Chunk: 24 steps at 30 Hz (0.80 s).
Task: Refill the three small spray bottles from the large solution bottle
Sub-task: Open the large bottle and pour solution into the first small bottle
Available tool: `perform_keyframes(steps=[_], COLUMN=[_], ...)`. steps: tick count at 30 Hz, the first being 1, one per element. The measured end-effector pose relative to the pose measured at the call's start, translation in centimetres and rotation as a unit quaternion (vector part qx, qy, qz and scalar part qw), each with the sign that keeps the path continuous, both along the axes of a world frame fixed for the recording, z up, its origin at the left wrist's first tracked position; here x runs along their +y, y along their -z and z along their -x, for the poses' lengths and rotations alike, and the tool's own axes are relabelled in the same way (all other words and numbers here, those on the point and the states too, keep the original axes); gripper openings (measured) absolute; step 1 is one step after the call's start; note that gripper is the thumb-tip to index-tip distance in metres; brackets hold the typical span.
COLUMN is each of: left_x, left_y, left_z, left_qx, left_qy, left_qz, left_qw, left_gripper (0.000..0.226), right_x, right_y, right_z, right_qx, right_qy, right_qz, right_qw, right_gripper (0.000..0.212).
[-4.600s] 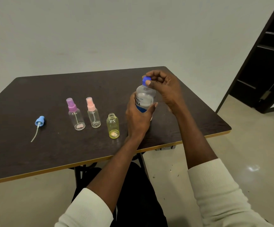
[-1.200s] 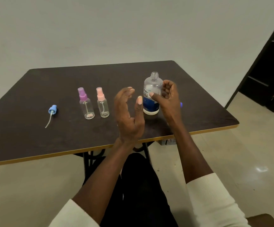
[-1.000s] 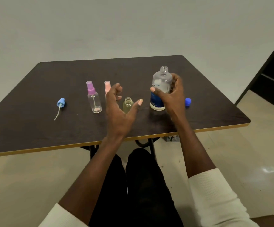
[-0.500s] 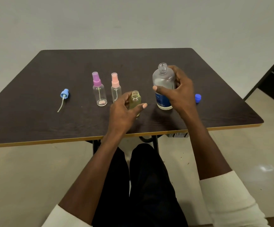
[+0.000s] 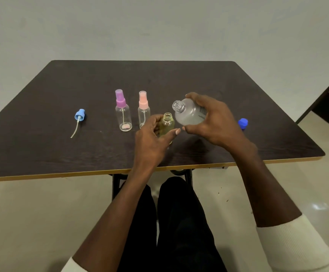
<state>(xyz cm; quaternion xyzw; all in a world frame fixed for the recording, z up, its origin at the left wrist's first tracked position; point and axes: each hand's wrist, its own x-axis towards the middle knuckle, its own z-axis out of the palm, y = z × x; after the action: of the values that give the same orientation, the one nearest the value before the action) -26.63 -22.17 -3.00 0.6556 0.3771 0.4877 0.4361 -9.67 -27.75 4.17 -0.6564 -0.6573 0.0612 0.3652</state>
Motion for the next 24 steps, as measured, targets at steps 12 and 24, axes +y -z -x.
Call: perform_keyframes(steps=[12,24], left_x=[-0.15,0.01], left_y=[0.15,0.29], left_z=[0.12,0.21], left_qx=[-0.007,-0.019], left_qy=[0.003,0.018], left_qz=[0.005,0.001], left_qw=[1.0,1.0], left_gripper=[0.046,0.049], right_x=[0.34,0.07], right_y=[-0.27,-0.92], right_z=[-0.01,0.27], right_qx=[-0.053,-0.066], right_qy=[-0.009,-0.02], right_qz=[0.047,0.053], right_qw=[0.997,0.996], right_gripper=[0.08,0.075])
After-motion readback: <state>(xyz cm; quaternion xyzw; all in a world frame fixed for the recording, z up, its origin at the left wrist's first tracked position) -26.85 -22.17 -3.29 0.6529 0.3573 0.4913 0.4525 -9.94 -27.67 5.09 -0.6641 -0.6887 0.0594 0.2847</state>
